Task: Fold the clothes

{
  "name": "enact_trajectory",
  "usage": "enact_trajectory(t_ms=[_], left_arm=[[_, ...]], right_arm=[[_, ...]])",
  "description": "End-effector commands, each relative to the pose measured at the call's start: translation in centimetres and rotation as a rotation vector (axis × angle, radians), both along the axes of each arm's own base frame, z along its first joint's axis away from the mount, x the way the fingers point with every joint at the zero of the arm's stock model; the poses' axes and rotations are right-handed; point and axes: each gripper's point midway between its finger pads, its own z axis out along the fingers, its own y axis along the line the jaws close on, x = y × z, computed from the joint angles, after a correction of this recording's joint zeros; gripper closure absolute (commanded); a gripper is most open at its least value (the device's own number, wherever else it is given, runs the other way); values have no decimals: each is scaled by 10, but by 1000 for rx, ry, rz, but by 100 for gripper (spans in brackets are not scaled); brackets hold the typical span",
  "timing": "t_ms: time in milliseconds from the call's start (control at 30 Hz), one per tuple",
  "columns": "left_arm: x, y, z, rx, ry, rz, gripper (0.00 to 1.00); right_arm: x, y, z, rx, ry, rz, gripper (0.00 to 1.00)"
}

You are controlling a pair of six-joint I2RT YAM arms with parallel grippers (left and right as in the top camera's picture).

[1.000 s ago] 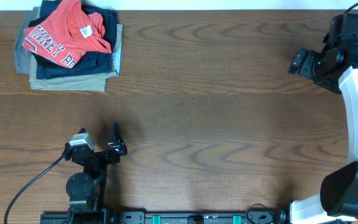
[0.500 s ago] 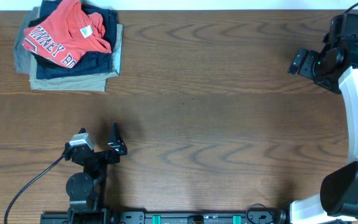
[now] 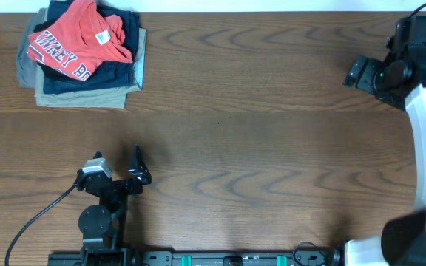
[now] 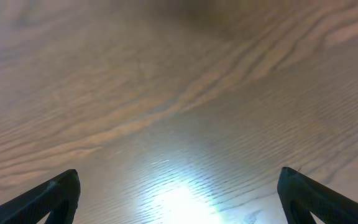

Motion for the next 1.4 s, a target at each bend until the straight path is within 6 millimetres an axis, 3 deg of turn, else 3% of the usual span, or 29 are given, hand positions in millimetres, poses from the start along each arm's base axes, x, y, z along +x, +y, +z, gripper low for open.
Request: enact_trajectory(t_ms=[0,233,367,500,633,867,1067,1367], left_arm=[[-1,1,-16,-1,43,9,2],[-1,1,-16,-1,43,9,2],[-1,1,-16,-1,43,9,2],[-1,1,-16,-1,43,9,2],[-1,1,-16,-1,43,9,2],[-1,1,-16,-1,43,9,2],[-1,1,-16,-1,43,9,2],[-1,1,-16,-1,43,9,2]], right_arm=[[-12,12,46,-7,-127,20,1],[-38,52,91,-5,-263,129,1],[-64,76,95,2,-294,205,1],[-82,74,95,-23,-380,198,1],[-95,77,79,5,-481,200,1],[-121,86,24,61,-694,250,1],[-146,85,-26,77,-722,252,1],[-152,84,-37,33,-900,283,1]])
